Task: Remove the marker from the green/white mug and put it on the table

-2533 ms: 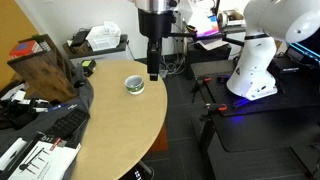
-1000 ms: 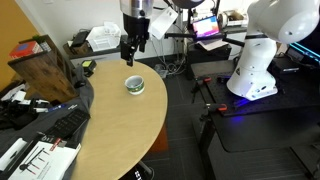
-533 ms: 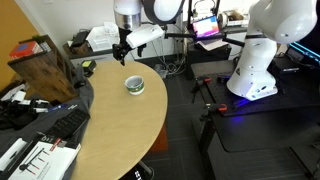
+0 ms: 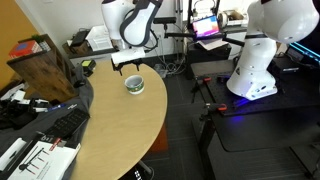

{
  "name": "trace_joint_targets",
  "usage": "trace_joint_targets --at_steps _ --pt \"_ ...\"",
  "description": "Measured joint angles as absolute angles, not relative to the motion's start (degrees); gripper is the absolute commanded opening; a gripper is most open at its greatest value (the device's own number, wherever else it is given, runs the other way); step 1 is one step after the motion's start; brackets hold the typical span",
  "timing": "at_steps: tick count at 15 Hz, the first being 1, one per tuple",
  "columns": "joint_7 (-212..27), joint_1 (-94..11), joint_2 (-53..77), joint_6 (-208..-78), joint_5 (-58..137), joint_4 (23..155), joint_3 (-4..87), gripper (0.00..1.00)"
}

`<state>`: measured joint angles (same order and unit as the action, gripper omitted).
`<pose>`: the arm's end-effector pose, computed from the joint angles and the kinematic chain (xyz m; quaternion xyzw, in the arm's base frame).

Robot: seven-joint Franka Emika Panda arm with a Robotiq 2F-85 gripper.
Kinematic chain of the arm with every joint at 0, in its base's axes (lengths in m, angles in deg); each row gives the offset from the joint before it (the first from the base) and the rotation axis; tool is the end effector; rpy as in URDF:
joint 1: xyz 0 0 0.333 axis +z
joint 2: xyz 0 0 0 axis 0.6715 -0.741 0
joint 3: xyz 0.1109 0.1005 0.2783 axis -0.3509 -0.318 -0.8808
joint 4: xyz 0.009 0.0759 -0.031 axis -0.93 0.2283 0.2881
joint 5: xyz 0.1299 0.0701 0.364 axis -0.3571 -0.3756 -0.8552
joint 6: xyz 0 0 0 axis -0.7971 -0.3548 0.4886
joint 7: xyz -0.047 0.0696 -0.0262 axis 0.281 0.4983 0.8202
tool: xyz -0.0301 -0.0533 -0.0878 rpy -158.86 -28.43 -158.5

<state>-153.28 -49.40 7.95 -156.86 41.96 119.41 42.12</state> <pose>0.5675 -0.1171 0.2434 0.8034 -0.5925 0.0566 0.0154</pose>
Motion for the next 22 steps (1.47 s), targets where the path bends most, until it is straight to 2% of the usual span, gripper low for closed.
trace_joint_targets --at_steps 5,15,19,20,21,22 --pt "-143.14 -49.94 1.11 -157.28 29.37 114.87 43.24 1.00" --pt "-142.61 -48.06 0.11 -157.27 28.75 114.47 45.77 1.00" --pt "-135.19 -50.67 -1.06 -155.48 23.49 113.54 46.28 1.00" --pt "-132.41 -51.78 -1.57 -154.41 21.41 112.71 46.13 0.95" --pt "-129.84 -52.87 -2.18 -153.03 19.48 111.66 46.06 0.83" --pt "-127.89 -53.80 -2.97 -151.50 17.93 110.37 46.09 0.77"
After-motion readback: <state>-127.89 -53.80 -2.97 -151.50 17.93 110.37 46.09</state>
